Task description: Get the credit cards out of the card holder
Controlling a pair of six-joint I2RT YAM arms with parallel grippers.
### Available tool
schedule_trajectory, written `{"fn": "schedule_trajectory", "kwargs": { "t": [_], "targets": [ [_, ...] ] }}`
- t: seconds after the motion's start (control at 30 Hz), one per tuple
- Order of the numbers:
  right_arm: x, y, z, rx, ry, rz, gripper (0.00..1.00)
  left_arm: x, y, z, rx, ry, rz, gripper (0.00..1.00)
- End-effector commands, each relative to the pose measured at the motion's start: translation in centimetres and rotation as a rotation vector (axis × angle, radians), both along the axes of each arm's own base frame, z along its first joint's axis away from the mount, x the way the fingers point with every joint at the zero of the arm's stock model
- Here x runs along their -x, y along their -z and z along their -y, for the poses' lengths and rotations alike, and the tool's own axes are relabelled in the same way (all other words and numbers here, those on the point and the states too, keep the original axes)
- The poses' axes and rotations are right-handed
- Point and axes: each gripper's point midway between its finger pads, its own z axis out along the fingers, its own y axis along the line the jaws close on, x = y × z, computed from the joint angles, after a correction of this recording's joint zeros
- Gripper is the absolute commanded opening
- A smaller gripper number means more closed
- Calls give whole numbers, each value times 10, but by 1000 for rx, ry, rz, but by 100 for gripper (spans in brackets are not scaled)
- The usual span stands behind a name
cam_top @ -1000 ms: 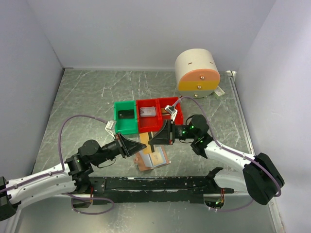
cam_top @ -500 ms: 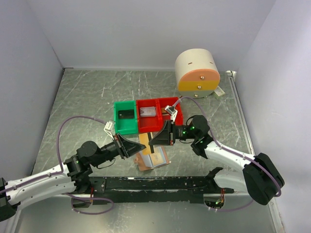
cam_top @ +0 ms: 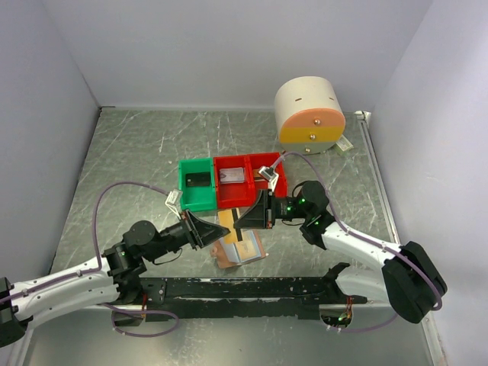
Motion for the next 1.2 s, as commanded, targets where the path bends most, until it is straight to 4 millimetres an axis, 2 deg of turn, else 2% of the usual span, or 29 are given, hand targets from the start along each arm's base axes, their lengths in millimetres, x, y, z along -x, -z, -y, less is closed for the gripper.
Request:
{"fn": "schedule_trajectory", "kwargs": {
  "t": [0.0,0.17,0.3,0.33,0.37,0.7,0.9,1.03,1.17],
  "targets": [
    [1,-14,0,-30,1,54,0,4,-2,1,-1,22,0,29],
    [-8,-10,-2,12,47,74,0,3,1,-3,-13,4,-19,61],
    [-23,-5,-3,92,118,122,0,-3,13,-13,-75,-53,-66,83],
    [-27,-3,-2,112,140,146,0,-5,18,-17,-99,-74,-82,98],
    [-31,-2,-2,133,159,156,0,-6,22,-20,-116,-89,-95,100],
    [-64,-2,8,260,334,272,0,-16,53,-51,-315,-234,-200,100],
    [-84,-8,17,319,438,378,0,-28,72,-77,-562,-345,-230,99],
    [-99,-10,33,383,543,459,0,-37,82,-86,-686,-406,-253,100],
    [-111,-10,51,440,648,526,0,-51,78,-85,-719,-399,-227,100]
  ]
}}
